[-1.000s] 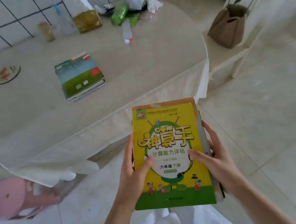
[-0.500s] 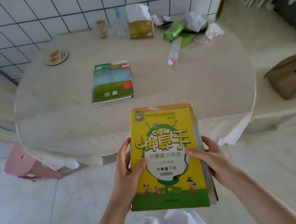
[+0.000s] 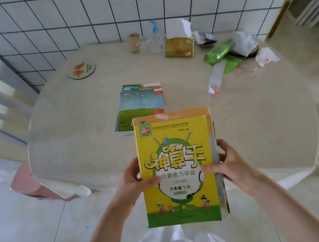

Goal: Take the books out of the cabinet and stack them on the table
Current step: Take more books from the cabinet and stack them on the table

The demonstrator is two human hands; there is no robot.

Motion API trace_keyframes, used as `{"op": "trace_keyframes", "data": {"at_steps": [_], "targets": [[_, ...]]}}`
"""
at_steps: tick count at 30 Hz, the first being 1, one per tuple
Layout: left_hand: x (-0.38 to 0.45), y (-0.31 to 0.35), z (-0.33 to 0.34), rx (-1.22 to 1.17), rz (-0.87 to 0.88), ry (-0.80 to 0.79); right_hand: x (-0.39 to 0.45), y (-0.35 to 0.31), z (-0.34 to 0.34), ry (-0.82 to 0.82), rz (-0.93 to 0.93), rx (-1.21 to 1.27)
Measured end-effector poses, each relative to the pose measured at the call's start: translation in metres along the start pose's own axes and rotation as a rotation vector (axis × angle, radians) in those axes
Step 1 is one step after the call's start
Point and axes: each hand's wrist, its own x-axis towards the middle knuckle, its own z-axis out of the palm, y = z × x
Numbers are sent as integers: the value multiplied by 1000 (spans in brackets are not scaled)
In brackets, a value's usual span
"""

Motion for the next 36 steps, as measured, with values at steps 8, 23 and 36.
{"op": "trace_keyframes", "data": {"at_steps": [8, 23, 36], "targets": [[91, 47, -52, 150, 86, -11, 92, -47, 22, -12, -90, -71], [123, 27, -112, 480, 276, 175, 147, -15, 74, 103, -236, -241], [118, 10, -128, 457, 302, 94, 142, 1, 55, -90, -316, -425]]}}
